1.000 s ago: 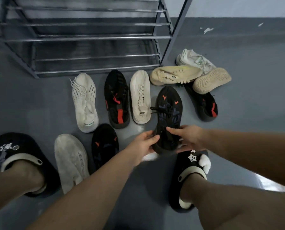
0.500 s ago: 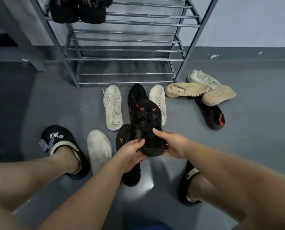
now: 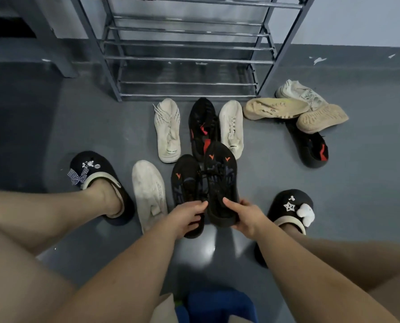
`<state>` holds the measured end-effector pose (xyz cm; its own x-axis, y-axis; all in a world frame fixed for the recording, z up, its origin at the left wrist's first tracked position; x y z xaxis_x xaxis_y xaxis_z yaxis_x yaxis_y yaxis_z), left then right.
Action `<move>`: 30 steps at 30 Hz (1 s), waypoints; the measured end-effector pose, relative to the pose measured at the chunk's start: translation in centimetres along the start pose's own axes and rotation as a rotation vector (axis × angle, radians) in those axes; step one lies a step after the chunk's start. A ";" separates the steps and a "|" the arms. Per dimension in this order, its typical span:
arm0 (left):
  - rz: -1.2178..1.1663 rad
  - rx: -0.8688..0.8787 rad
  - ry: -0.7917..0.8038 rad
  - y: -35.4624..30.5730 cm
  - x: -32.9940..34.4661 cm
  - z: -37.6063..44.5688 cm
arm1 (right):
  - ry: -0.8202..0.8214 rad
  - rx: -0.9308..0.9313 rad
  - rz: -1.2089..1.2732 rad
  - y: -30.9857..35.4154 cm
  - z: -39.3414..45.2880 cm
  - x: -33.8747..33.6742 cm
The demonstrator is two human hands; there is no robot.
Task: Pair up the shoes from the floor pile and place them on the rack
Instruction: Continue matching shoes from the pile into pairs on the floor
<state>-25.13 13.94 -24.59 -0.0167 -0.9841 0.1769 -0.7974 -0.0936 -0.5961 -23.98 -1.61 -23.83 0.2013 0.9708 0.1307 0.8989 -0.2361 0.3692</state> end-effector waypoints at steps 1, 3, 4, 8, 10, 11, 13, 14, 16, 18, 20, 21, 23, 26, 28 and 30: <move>0.037 -0.075 -0.058 1.7 -1.6 0.1 | -0.017 0.003 -0.011 -0.5 0.3 -0.4; 0.084 -0.234 -0.156 5.0 -4.3 -0.1 | -0.048 0.020 -0.023 -1.7 0.9 -1.5; 0.084 -0.292 -0.188 6.3 -5.1 -0.1 | -0.060 0.030 -0.023 -2.2 1.2 -2.0; -0.029 -0.329 -0.181 7.6 -4.3 1.2 | -0.082 0.066 0.002 -3.7 2.0 -3.2; -0.059 -0.297 -0.220 7.3 -4.1 2.0 | -0.086 0.083 -0.004 -4.2 2.2 -3.7; -0.066 -0.284 -0.244 7.5 -4.3 2.4 | -0.085 0.086 -0.010 -4.4 2.4 -4.0; -0.124 -0.272 -0.265 7.8 -4.4 2.9 | -0.068 0.094 0.003 -4.7 2.7 -4.3; -0.169 -0.269 -0.263 7.9 -4.3 3.0 | -0.054 0.099 0.022 -4.9 2.9 -4.3; -0.230 -0.256 -0.251 7.9 -4.0 3.5 | -0.027 0.114 0.081 -5.4 3.4 -3.9; -0.265 -0.243 -0.239 7.9 -3.9 3.9 | -0.013 0.134 0.123 -6.2 3.7 -3.2; -0.297 -0.236 -0.242 7.9 -4.1 4.1 | -0.005 0.153 0.129 -6.8 4.0 -2.6; -0.304 -0.237 -0.240 8.0 -4.1 4.1 | -0.002 0.160 0.133 -7.0 4.0 -2.2; -0.313 -0.238 -0.220 8.0 -3.4 4.0 | -0.002 0.170 0.149 -7.2 3.9 -1.9; -0.293 -0.231 -0.183 8.1 -2.5 3.9 | -0.012 0.170 0.149 -6.8 3.7 -2.1; -0.248 -0.212 -0.176 7.8 -2.6 4.1 | -0.007 0.171 0.141 -6.3 3.4 -2.2; -0.208 -0.176 -0.151 6.6 -2.6 4.1 | 0.020 0.180 0.146 -5.7 3.0 -2.1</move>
<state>-27.91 15.25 -32.19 0.2375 -0.9590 0.1549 -0.8665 -0.2812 -0.4124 -28.38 -2.17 -28.94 0.3283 0.9254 0.1893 0.9161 -0.3608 0.1748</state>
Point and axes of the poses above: each hand's wrist, its own z-axis towards the middle knuckle, its own x-axis out of the palm, y = z × x, the point moved 9 cm from there along z, towards the middle knuckle, and after that the axes turned 10 degrees about x, right-handed, at the moved point
